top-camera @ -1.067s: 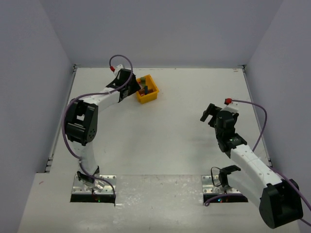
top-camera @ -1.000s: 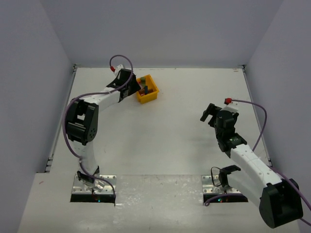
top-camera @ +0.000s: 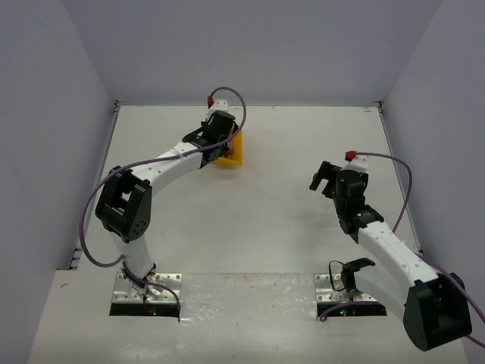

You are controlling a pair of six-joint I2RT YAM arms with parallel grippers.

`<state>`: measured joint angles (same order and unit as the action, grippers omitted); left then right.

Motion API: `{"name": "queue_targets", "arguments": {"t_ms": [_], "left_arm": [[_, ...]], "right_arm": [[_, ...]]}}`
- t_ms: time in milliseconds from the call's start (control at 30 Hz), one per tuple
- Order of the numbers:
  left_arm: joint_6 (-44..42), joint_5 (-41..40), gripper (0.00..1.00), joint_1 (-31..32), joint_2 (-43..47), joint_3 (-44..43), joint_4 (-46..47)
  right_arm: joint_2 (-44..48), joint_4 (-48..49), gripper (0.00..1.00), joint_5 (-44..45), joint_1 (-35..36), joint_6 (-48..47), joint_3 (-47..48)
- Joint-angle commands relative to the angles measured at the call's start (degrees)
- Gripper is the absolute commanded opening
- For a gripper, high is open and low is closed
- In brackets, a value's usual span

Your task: Build the wood block tower

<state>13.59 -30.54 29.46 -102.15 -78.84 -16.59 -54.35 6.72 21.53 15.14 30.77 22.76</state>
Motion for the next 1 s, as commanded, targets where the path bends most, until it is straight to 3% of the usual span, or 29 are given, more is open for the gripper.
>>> {"name": "queue_targets", "arguments": {"t_ms": [0,233,400,533,733,967], "left_arm": [[-12.03,-3.92,0.00,2.18,6.55,-0.37,4.27],[-23.63,3.42,0.00,2.42,7.43,-0.92,3.80],[-44.89,14.72,0.00,2.76,12.62,3.59,9.53],[-53.85,18.17,0.00,3.71,15.12,2.67,10.05],[-70.09,11.89,0.00,8.91,15.42,8.03,9.12],[-77.34,7.62,0.00,9.74,12.81,12.38,9.12]], "right_arm": [[0.63,1.24,0.99,-0.94,0.14,-0.88,1.97],[3.00,1.85,0.99,-2.12,0.16,-0.53,0.31],[2.81,1.25,0.99,-3.23,0.14,-0.69,0.73],[2.11,0.33,0.99,-3.22,0.22,-0.47,1.32],[0.05,-2.05,0.99,-4.63,0.16,-0.61,3.41],[-5.77,-5.98,0.99,-4.74,0.16,-0.33,6.82]]}}
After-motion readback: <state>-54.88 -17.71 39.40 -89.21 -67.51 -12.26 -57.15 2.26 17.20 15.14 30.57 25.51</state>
